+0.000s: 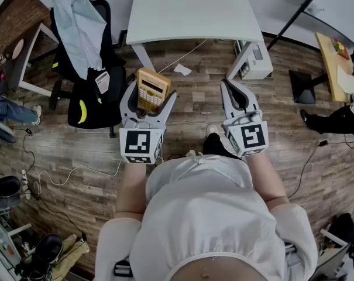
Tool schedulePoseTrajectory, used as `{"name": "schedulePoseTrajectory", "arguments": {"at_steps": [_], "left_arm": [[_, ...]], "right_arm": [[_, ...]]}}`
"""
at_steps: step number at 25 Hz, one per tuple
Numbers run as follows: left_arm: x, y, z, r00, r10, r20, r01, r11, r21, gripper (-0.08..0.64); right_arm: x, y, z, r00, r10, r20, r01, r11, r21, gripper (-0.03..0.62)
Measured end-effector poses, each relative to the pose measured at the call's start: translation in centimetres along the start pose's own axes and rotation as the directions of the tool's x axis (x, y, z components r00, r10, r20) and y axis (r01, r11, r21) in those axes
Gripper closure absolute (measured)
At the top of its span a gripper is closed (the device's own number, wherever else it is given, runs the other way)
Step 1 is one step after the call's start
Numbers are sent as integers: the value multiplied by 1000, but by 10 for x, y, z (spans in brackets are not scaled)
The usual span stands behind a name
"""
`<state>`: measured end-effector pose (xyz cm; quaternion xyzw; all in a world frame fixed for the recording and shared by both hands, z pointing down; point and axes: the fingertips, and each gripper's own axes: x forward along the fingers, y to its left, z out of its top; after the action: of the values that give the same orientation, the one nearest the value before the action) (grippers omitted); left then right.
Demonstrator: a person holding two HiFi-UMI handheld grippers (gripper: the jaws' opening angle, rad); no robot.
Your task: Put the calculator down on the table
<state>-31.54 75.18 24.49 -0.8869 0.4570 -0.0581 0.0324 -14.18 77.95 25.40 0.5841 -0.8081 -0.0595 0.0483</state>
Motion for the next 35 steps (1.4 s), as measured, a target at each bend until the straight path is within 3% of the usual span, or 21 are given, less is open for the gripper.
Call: {"name": "schedulePoseTrajectory", "arguments": {"at_steps": [11,17,23,30,33,35], "left_arm": [[-5,15,0,1000,-6,4,6,1000,-15,155],[-9,26,-5,1000,8,5,-8,1000,-29,155],[14,25,-21,999,42,-12,-42,999,-21,155],[205,89,-21,994,102,-35,-103,994,-26,155],[291,94,-7,991,128,-43,-129,991,-31,155],[380,99,5,989,140,-52,-142,989,-32,155]], "right_arm": [[7,15,2,1000,5,-2,-5,1000,-11,592],[17,16,-3,1000,-27,-7,27,999,44,591],[37,-7,-27,1000,1,-8,-1,999,54,589],[215,-130,-56,998,58,-22,-56,996,70,589],[272,-202,-59,997,76,-24,-74,994,79,589],[331,-271,-65,995,97,-32,-94,993,73,589]]}}
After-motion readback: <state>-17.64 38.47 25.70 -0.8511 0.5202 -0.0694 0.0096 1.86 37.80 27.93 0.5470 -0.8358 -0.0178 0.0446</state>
